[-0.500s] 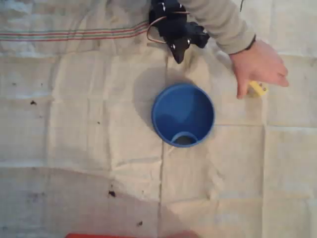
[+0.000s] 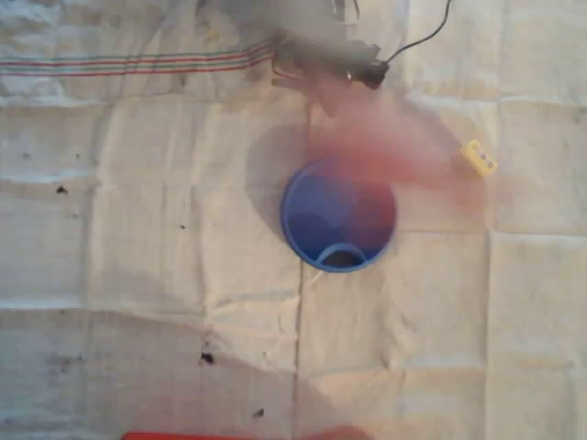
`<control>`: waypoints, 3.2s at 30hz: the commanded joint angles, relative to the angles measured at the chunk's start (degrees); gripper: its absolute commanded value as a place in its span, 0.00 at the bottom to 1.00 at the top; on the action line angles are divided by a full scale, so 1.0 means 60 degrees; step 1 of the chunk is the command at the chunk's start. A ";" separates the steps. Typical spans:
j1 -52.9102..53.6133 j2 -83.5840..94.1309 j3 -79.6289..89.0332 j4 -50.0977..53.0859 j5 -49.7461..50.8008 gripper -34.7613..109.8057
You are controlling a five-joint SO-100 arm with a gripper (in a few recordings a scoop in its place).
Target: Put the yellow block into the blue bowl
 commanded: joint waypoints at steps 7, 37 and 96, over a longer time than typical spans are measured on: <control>0.0015 0.0937 0.0732 -0.0293 0.0000 0.24; 0.0015 0.0820 -0.0059 -0.1260 -0.0073 0.25; -0.4702 -1.2803 -1.4194 0.1128 -1.3491 0.32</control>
